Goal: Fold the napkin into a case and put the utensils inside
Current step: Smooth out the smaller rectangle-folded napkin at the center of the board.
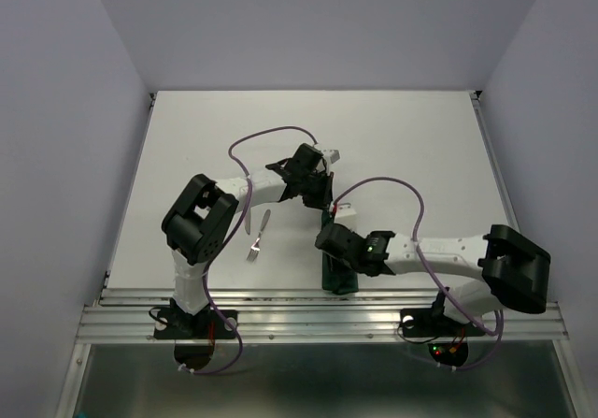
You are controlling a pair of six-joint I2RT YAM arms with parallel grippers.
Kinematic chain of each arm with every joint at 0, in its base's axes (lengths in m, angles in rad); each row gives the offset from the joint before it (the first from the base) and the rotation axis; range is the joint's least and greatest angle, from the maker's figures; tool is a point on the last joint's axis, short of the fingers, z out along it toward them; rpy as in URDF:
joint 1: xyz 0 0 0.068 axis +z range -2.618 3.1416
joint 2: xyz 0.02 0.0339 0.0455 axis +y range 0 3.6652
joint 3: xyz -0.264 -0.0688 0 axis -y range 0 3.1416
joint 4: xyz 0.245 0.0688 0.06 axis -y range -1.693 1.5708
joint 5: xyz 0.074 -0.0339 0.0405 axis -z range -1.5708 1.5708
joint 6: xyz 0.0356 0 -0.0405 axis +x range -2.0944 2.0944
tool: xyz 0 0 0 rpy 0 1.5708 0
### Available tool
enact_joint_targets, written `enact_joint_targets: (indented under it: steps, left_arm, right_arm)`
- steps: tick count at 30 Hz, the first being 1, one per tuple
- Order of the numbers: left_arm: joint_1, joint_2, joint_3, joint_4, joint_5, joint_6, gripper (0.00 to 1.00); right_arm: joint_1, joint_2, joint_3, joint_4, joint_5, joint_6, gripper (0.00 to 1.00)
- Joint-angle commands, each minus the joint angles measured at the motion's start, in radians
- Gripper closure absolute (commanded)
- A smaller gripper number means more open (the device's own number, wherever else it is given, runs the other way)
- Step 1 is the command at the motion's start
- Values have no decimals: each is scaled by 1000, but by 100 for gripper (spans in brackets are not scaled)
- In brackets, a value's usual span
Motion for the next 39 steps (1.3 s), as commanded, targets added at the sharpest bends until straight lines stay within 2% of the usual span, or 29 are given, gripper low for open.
enact_joint_targets:
  steps: [1,8,21,22,23,24,25,27,28,30,39]
  left_arm:
    - [-4,-43,20,-5,2,-2,100]
    - [-4,-48,17,-7,-1,-3,100]
    - [-4,-45,14,-13,-7,-5,98]
    - [-6,-45,16,-17,-18,-3,92]
    - [-4,-45,19,-25,-21,-2,78]
    - [-6,-46,19,-30,-26,5,71]
    - [-6,-49,22,-34,-36,6,52]
    - [-7,-63,22,-50,-47,15,33]
    - [-6,-66,23,-62,-59,17,16]
    - [-7,-89,28,-85,-90,26,4]
    - [-6,-274,-23,-211,-239,-3,1]
  right_arm:
    - [22,53,64,-49,99,26,56]
    - [40,122,85,-54,115,29,58]
    - [49,107,85,-71,148,67,99]
    - [49,107,82,-65,147,69,99]
    - [49,102,73,-54,144,70,99]
    - [49,99,68,-48,139,72,99]
    - [49,98,62,-40,138,77,99]
    - [49,93,44,-23,132,80,99]
    - [49,92,41,-20,129,84,99]
    - [49,89,25,-3,124,89,99]
    - [49,66,-4,43,121,87,99]
